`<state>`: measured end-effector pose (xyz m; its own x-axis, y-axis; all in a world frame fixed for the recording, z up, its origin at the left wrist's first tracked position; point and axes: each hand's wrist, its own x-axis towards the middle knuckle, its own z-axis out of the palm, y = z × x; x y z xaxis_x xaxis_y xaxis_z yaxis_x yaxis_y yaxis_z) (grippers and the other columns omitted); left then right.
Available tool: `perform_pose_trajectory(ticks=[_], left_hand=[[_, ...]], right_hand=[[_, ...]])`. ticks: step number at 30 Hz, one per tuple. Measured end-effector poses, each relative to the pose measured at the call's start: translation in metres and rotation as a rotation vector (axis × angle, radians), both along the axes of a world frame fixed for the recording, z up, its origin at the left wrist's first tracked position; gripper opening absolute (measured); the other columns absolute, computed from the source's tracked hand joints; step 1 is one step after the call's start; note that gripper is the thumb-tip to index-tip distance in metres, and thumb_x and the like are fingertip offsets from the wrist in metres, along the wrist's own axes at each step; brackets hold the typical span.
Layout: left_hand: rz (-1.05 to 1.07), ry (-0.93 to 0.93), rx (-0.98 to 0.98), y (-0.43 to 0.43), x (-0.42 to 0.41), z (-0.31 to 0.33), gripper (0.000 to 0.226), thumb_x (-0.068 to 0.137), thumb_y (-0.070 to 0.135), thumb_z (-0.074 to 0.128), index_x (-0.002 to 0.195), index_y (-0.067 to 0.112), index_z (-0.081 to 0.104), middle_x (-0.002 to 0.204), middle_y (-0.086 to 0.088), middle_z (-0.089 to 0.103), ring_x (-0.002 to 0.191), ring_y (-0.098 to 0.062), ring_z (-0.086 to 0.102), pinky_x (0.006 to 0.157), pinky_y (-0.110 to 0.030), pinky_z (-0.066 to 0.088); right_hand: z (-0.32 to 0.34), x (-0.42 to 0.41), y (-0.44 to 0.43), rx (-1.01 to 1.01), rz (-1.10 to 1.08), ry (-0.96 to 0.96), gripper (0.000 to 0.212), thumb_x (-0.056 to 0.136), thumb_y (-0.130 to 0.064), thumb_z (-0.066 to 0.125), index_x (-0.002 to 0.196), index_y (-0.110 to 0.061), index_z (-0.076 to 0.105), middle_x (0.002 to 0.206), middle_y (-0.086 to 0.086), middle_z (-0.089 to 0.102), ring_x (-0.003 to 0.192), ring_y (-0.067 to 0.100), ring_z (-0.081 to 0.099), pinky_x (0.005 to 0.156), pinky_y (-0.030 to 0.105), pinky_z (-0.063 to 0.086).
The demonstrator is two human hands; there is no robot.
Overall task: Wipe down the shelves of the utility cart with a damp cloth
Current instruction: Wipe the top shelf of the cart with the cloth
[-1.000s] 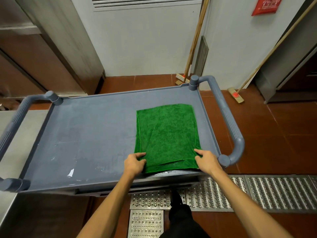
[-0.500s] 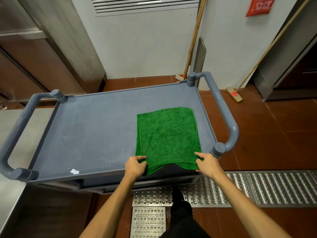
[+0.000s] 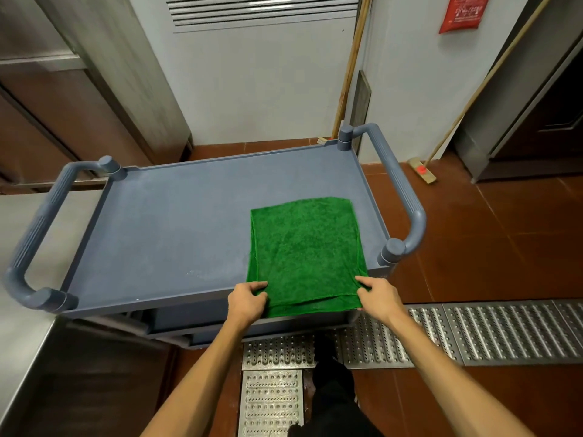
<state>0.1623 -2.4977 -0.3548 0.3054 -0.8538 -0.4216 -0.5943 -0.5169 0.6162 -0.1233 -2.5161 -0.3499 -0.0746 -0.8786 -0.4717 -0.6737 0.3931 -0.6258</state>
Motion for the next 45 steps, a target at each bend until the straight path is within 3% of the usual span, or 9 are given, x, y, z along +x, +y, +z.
perform_pose_trajectory(ticks=[3, 9, 12, 17, 20, 24, 32, 39, 45], left_hand=[[0.0, -0.003, -0.009, 0.01, 0.002, -0.002, 0.037, 0.089, 0.013, 0.062, 0.125, 0.021, 0.07, 0.093, -0.008, 0.074, 0.061, -0.005, 0.057, 0.072, -0.019, 0.043], [0.028, -0.003, -0.045, 0.031, 0.0, -0.007, 0.036, 0.09, 0.011, 0.062, 0.124, 0.02, 0.07, 0.103, -0.01, 0.076, 0.058, 0.001, 0.051, 0.072, -0.021, 0.042], [0.031, 0.017, -0.048, 0.042, -0.001, -0.009, 0.034, 0.091, 0.011, 0.06, 0.122, 0.021, 0.071, 0.081, -0.001, 0.067, 0.056, -0.008, 0.055, 0.065, -0.024, 0.045], [0.046, 0.038, -0.06, 0.06, -0.002, -0.015, 0.032, 0.091, 0.011, 0.059, 0.116, 0.023, 0.074, 0.087, -0.006, 0.077, 0.055, -0.012, 0.057, 0.05, -0.009, 0.04], [0.077, 0.069, -0.052, 0.072, -0.006, -0.02, 0.031, 0.089, 0.009, 0.058, 0.11, 0.023, 0.077, 0.059, 0.006, 0.068, 0.055, -0.016, 0.056, 0.05, -0.013, 0.04], [0.125, 0.094, -0.027, 0.083, -0.007, -0.026, 0.03, 0.089, 0.008, 0.057, 0.101, 0.024, 0.079, 0.05, 0.004, 0.063, 0.052, -0.016, 0.051, 0.048, -0.021, 0.039], [0.274, 0.229, -0.03, 0.113, -0.01, -0.031, 0.035, 0.091, 0.01, 0.058, 0.073, 0.035, 0.074, 0.072, 0.013, 0.07, 0.071, -0.009, 0.06, 0.07, -0.029, 0.045], [0.347, 0.34, -0.045, 0.136, -0.015, -0.034, 0.029, 0.09, 0.019, 0.064, 0.071, 0.034, 0.08, 0.095, 0.011, 0.076, 0.098, -0.01, 0.065, 0.093, -0.036, 0.05], [0.409, 0.427, -0.02, 0.157, -0.009, -0.031, 0.026, 0.086, 0.017, 0.068, 0.071, 0.034, 0.081, 0.089, 0.006, 0.078, 0.099, -0.017, 0.069, 0.096, -0.046, 0.053]], right_hand=[[-0.004, 0.002, 0.011, -0.017, -0.024, -0.004, 0.043, 0.096, -0.013, 0.048, 0.137, -0.022, 0.058, 0.123, 0.013, 0.068, 0.062, 0.006, 0.066, 0.049, 0.009, 0.048], [-0.006, 0.005, 0.03, -0.03, -0.049, 0.001, 0.041, 0.096, -0.014, 0.048, 0.135, -0.022, 0.06, 0.116, 0.011, 0.07, 0.061, 0.008, 0.068, 0.074, 0.031, 0.061], [-0.005, 0.004, 0.04, -0.029, -0.02, 0.022, 0.04, 0.096, -0.014, 0.047, 0.134, -0.021, 0.061, 0.123, 0.012, 0.068, 0.063, 0.009, 0.065, 0.064, 0.022, 0.057], [-0.009, 0.002, 0.053, -0.02, 0.001, 0.028, 0.037, 0.098, -0.016, 0.047, 0.131, -0.021, 0.064, 0.133, 0.006, 0.062, 0.065, 0.007, 0.068, 0.06, 0.022, 0.052], [-0.011, 0.002, 0.062, -0.001, -0.011, 0.014, 0.035, 0.097, -0.015, 0.048, 0.127, -0.019, 0.066, 0.113, 0.005, 0.071, 0.058, 0.007, 0.066, 0.073, 0.035, 0.06], [-0.01, 0.001, 0.076, 0.017, 0.003, 0.011, 0.033, 0.097, -0.016, 0.048, 0.121, -0.021, 0.069, 0.077, -0.001, 0.072, 0.052, 0.003, 0.064, 0.055, 0.027, 0.054], [-0.008, 0.002, 0.099, 0.02, -0.011, -0.047, 0.03, 0.098, -0.013, 0.048, 0.115, -0.013, 0.072, 0.041, -0.01, 0.047, 0.031, 0.002, 0.041, 0.035, 0.012, 0.022], [-0.01, -0.003, 0.115, 0.059, -0.1, -0.209, 0.025, 0.097, -0.018, 0.053, 0.102, -0.014, 0.077, 0.039, -0.028, 0.048, 0.039, -0.007, 0.048, 0.056, 0.019, 0.045], [-0.014, -0.003, 0.135, 0.137, -0.199, -0.323, 0.023, 0.095, -0.019, 0.054, 0.096, -0.021, 0.078, 0.064, -0.005, 0.067, 0.055, 0.013, 0.054, 0.052, 0.026, 0.045]])
